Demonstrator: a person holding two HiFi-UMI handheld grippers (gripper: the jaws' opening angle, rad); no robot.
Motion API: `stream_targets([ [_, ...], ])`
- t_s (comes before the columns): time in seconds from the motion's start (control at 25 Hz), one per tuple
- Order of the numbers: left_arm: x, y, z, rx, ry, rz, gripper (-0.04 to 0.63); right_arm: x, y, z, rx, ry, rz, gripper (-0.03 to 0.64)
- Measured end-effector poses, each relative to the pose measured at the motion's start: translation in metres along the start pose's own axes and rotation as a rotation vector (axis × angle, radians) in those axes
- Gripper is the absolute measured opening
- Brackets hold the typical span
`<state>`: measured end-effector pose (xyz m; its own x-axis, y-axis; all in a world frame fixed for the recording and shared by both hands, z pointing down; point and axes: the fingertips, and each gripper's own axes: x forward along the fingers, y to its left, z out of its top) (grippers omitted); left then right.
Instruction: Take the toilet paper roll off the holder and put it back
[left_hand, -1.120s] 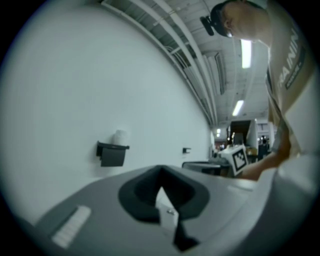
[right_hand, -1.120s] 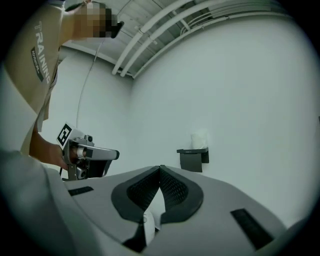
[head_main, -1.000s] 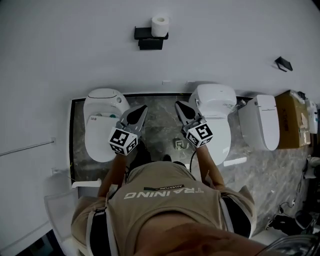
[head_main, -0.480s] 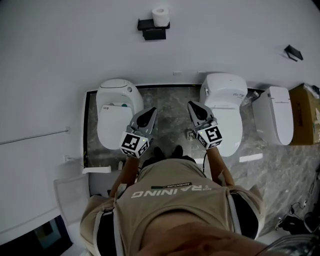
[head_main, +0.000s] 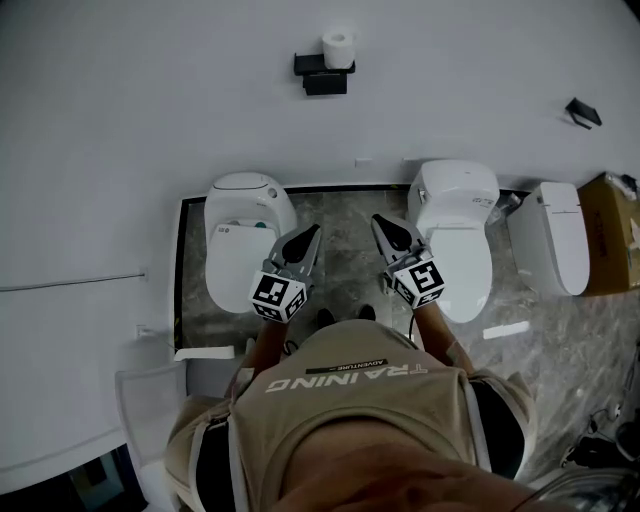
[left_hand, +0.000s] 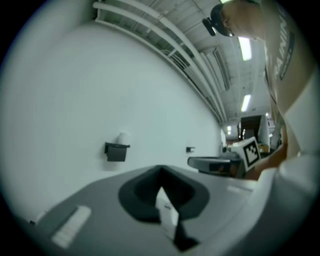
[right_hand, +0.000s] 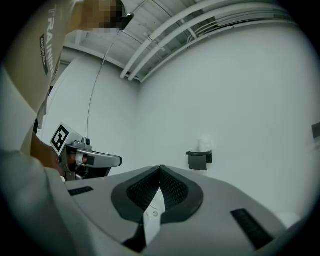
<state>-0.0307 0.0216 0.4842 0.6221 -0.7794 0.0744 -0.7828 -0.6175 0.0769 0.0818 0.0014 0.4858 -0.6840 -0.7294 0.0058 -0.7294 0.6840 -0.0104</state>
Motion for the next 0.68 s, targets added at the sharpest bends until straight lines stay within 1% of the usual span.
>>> stream_targets([
  [0.08,-0.002,0.002,0.005,0.013,-0.003,-0.002,0.0,0.003,0.004,0.001,0.008,-0.002,0.007,0.014],
  [0.16,-0.006,0.003,0.008,0.009,-0.01,0.001,0.0,0.003,0.01,-0.001,0.012,0.007,0.021,0.014],
  [0.36,-0.015,0.001,0.01,0.013,-0.012,-0.007,0.0,0.011,0.02,0.004,-0.007,0.011,0.054,0.014],
  [0.68,-0.033,0.01,0.014,0.034,-0.013,0.027,0.0,0.019,0.044,0.007,-0.038,0.01,0.078,0.014],
])
